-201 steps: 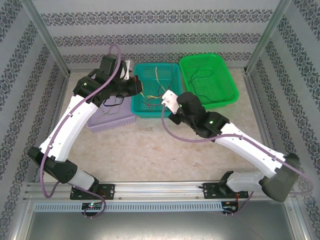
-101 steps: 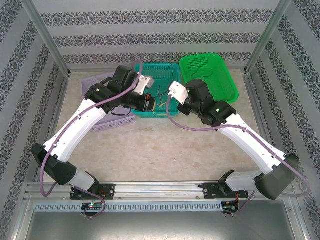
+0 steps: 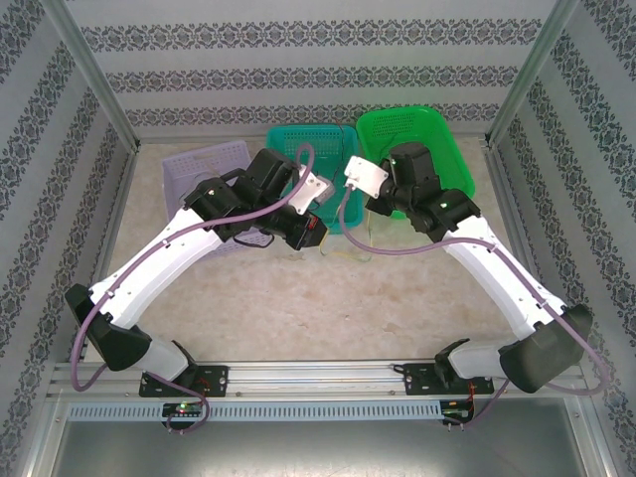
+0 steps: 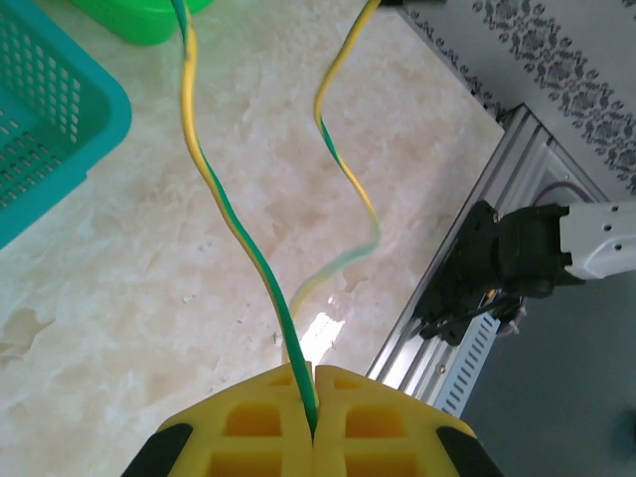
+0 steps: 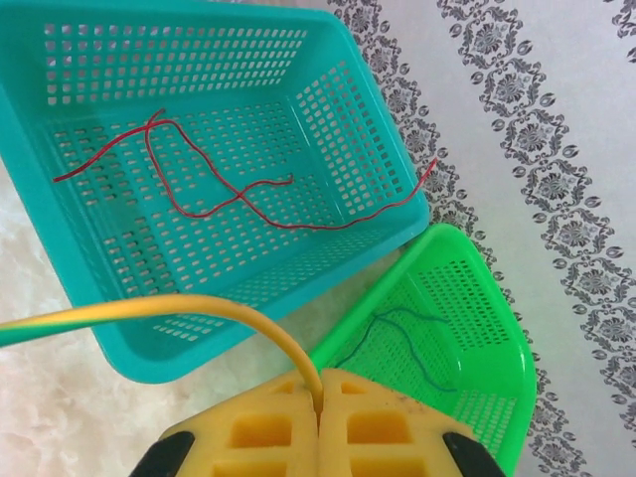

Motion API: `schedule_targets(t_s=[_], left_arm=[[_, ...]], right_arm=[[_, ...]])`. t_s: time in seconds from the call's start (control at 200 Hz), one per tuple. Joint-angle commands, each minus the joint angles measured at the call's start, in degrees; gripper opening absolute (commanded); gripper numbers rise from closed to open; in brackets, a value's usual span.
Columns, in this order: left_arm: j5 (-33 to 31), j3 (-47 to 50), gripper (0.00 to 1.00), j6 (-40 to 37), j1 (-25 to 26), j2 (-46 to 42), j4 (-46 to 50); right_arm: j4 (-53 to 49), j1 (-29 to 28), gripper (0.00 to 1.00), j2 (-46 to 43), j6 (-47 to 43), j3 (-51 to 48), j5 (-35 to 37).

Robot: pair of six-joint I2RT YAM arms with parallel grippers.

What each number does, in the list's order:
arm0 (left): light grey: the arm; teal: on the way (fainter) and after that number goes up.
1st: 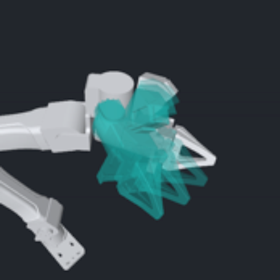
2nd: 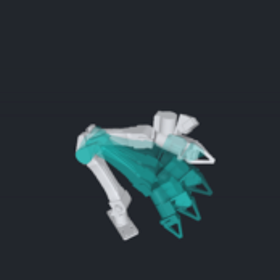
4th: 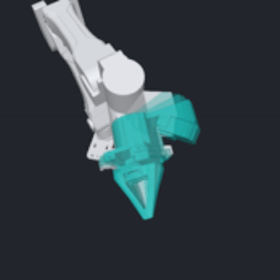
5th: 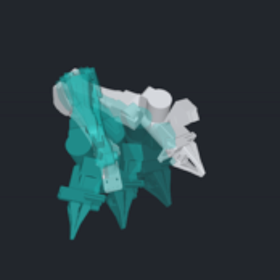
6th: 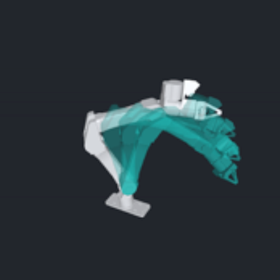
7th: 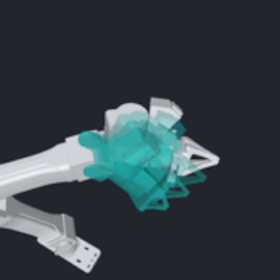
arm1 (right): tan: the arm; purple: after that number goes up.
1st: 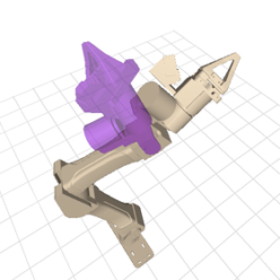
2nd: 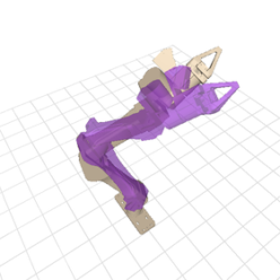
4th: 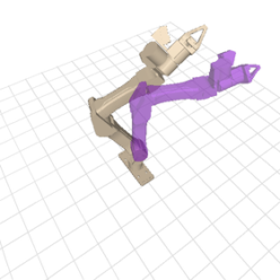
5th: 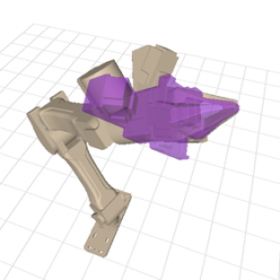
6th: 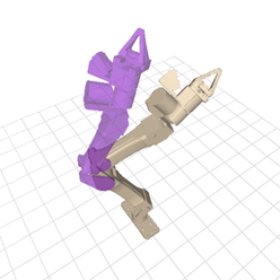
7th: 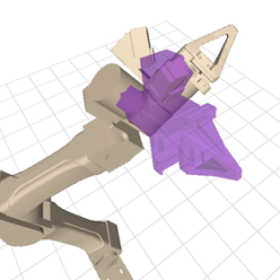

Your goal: Untangle the cables

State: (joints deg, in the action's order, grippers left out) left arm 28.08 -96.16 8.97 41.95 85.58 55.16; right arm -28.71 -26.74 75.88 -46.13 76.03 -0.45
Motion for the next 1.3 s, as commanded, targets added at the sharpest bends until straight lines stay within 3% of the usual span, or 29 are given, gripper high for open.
schedule_targets(t_s=[0.0, 0.11, 0.295, 0.704, 0.764, 0.859, 0.939, 1.119, 1.294], left_arm=[[3.05, -0.7, 0.0, -2.35, 1.86, -0.06, 6.7], [5.87, -1.04, 0.0, -1.07, 2.43, -0.26, 4.04], [11.77, -2.24, 0.0, 2.01, 2.43, -1.52, -0.72], [18.81, 0.8, 0.0, 4.09, 4.72, 3.06, -1.46], [18.29, 0.92, 0.0, 5.25, 5.07, 3.9, -2.01], [10.2, 1.75, 0.0, 10.1, 4.36, 3.5, -5.0], [5.13, 3.61, 0.0, 16.93, 2.05, 2.12, -10.43], [1.65, 9.35, 0.0, 29.06, -3.23, -1.63, -23.67], [4.25, 10.54, 0.0, 33.93, -7.63, -2.29, -28.03]], right_arm=[[3.44, 2.07, 0.0, -1.29, -3.51, 1.12, -2.93], [2.33, 3.67, 0.0, -1.7, -3.45, 0.31, -7.27], [3.11, 11.41, 0.0, -1.17, 5.33, -1.67, -20.84], [6.37, 12.44, 0.01, 6.19, 8.08, 7.83, -21.35], [5.95, 12.3, 0.07, 6.82, 9.19, 9.39, -21.58], [6.45, 12.12, 0.33, 6.1, 13.19, 10.1, -20.28], [7.07, 11.94, 0.5, 4.75, 18.86, 10.69, -13.96], [2.91, 13.34, 0.69, 2.42, 34.56, 16.35, 0.28], [-4.18, 15.18, 0.78, 0.31, 45.87, 21.08, 3.08]])
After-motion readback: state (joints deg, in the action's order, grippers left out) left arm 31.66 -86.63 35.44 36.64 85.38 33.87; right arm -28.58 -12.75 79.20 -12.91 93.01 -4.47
